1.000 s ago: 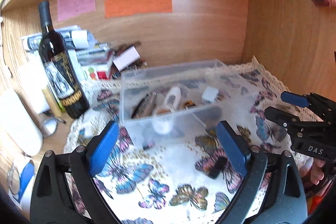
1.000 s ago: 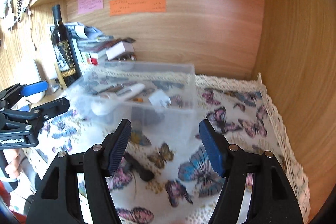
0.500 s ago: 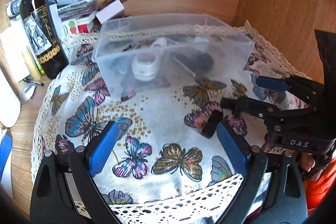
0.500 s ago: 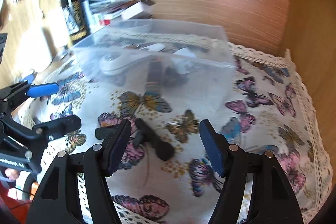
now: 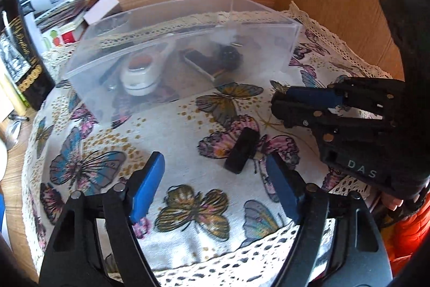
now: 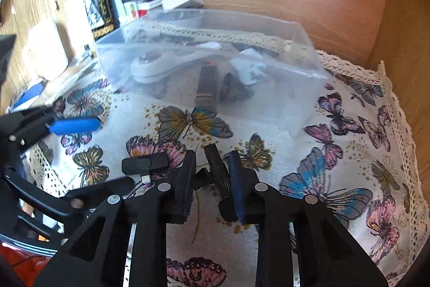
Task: Organize rigid objects
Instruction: 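Grasp a small black piece with the left tool while the right tool grasps another black piece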
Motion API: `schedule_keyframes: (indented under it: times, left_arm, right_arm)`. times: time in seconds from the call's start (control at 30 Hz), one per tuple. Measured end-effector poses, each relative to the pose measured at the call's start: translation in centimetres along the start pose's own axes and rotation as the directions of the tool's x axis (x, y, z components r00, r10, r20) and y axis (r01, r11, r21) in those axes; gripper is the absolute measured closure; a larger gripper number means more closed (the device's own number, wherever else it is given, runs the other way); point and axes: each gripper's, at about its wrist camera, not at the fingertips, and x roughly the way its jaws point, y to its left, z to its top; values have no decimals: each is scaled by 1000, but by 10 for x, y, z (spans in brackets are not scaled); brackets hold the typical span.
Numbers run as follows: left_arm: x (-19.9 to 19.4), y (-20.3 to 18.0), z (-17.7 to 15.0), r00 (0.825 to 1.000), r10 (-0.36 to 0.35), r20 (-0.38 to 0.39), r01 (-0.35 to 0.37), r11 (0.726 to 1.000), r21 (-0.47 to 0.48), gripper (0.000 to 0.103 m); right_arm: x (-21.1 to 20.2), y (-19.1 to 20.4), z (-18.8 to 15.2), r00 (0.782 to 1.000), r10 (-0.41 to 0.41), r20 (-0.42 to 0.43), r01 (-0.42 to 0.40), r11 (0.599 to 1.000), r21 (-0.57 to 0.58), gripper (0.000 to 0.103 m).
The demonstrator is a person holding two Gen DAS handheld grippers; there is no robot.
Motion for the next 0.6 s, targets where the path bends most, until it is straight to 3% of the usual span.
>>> schedule_keyframes:
  times: [0.2, 0.33, 0.6]
  left_arm:
    - [12, -8, 7, 1000, -13, -22, 14, 999, 29, 49]
    - [13, -6, 8, 999, -33, -15, 33, 999, 27, 78]
    - [-1, 11, 2, 999, -35, 15, 36, 998, -55, 78]
  right_arm:
    - [-16, -12, 3, 998, -11, 56, 8, 999, 52, 80]
    - [-22, -14, 6, 997, -11, 78, 6, 998, 65, 80]
    - [-27, -11, 12, 995, -15, 98, 9, 998, 63, 80]
